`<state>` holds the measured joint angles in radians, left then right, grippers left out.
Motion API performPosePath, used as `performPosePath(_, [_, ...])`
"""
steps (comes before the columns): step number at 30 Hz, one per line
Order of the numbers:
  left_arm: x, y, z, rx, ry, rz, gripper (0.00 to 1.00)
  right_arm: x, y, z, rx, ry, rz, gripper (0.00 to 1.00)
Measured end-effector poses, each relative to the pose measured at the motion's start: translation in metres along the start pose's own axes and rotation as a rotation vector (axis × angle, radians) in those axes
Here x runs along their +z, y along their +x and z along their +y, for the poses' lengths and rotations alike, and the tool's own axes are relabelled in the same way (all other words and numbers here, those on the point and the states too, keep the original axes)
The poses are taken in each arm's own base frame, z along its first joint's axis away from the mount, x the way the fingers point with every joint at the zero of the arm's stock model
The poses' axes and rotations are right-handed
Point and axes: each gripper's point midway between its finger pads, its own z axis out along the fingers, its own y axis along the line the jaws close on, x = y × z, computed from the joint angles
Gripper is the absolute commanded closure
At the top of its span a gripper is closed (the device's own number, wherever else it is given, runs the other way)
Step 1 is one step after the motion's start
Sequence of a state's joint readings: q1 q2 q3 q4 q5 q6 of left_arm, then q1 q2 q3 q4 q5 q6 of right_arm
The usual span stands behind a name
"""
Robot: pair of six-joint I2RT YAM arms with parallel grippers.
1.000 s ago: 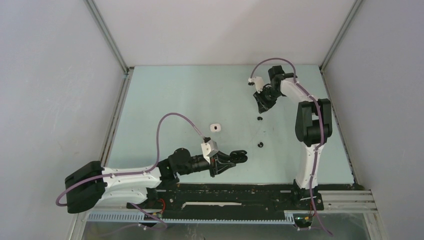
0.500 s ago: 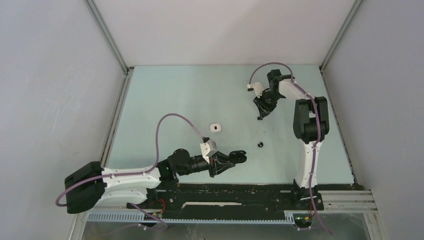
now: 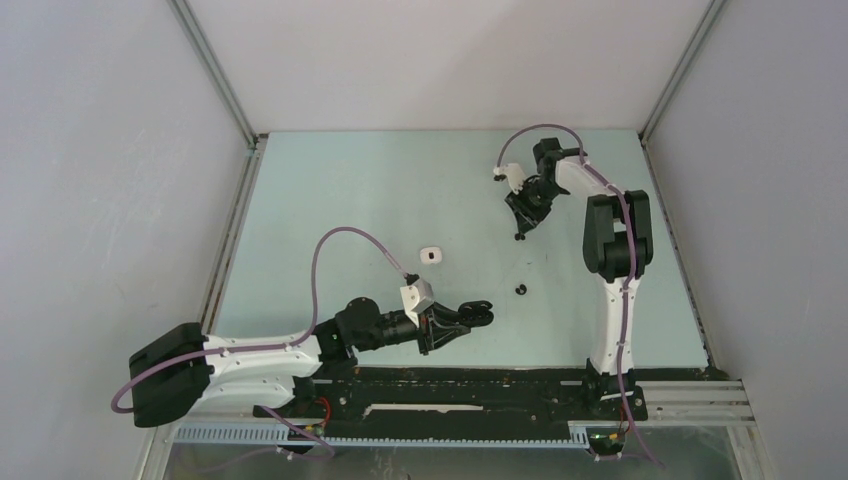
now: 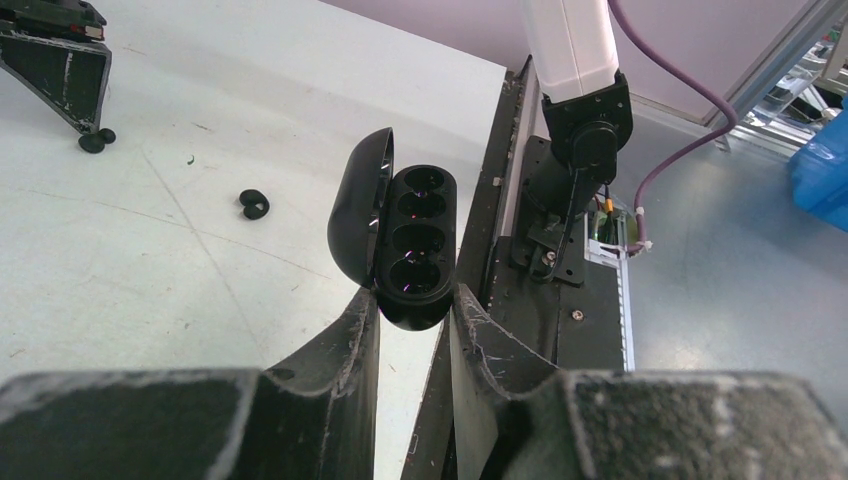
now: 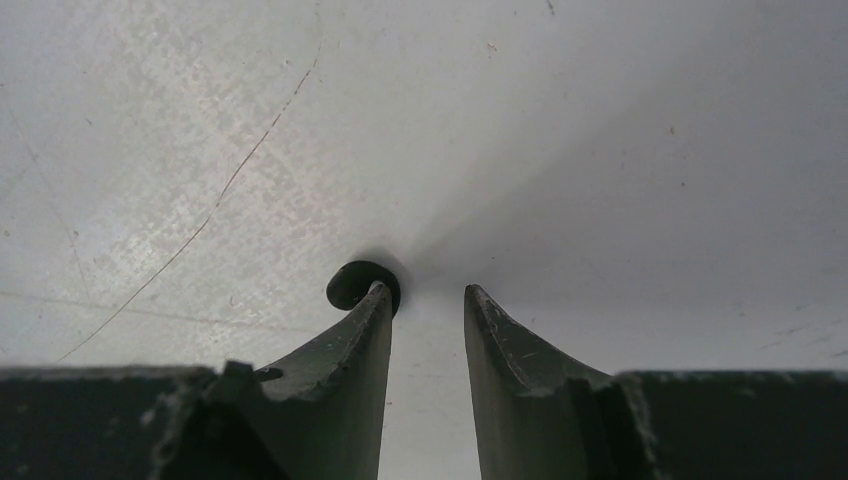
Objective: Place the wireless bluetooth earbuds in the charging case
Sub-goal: Pick up the earbud from the center of the board.
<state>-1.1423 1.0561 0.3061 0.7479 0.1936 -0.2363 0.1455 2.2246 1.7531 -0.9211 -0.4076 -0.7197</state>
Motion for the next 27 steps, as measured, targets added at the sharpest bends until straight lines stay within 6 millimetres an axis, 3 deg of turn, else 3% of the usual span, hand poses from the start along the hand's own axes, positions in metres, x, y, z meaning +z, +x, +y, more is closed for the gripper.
performPosePath(10, [0.0, -0.001, 0.001, -0.01, -0.007, -0.004, 0.99, 0.004, 0.002, 0.001, -0.038, -0.018, 0.008, 0.62])
performPosePath(27, [0.001, 0.0, 0.001, -0.01, -0.007, -0.002, 1.0, 0.005, 0.006, 0.016, -0.091, -0.082, -0.009, 0.72])
